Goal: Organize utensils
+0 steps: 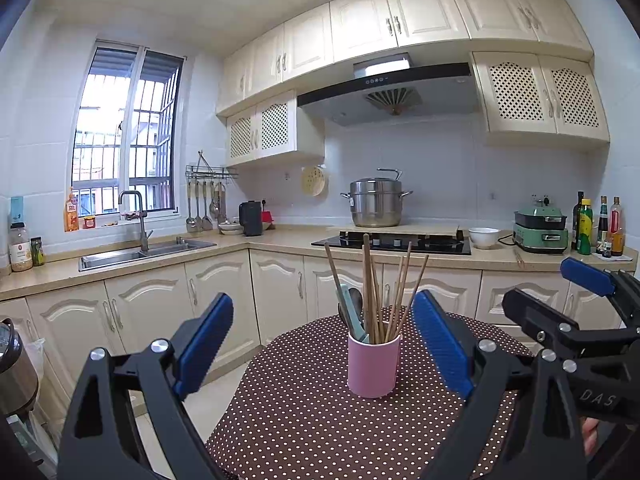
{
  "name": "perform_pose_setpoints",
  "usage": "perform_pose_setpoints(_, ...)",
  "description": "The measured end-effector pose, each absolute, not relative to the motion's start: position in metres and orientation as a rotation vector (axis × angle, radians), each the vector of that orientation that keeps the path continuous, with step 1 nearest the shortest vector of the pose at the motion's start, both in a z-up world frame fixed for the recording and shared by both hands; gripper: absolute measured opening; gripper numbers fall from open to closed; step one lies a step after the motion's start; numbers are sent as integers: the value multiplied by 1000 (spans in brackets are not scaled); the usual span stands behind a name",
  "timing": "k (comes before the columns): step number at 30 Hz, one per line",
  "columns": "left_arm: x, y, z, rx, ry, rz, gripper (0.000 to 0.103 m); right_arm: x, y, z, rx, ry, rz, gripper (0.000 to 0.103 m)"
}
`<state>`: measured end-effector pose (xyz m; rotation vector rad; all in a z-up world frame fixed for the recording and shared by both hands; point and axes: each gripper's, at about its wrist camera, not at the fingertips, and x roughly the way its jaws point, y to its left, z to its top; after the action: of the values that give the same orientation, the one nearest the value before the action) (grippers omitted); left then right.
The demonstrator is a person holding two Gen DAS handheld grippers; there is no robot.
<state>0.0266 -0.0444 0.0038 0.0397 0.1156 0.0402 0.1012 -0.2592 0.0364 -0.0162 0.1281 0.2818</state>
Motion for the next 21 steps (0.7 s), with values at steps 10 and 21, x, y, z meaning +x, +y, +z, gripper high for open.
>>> perform_pose_setpoints(10, 27, -45, 3, 42, 118, 40, 90, 103, -260, 36, -12, 131, 282, 94)
perform_pose_setpoints(21, 29, -44, 2, 42, 124, 37, 90, 103, -259, 36, -10, 135, 284, 94)
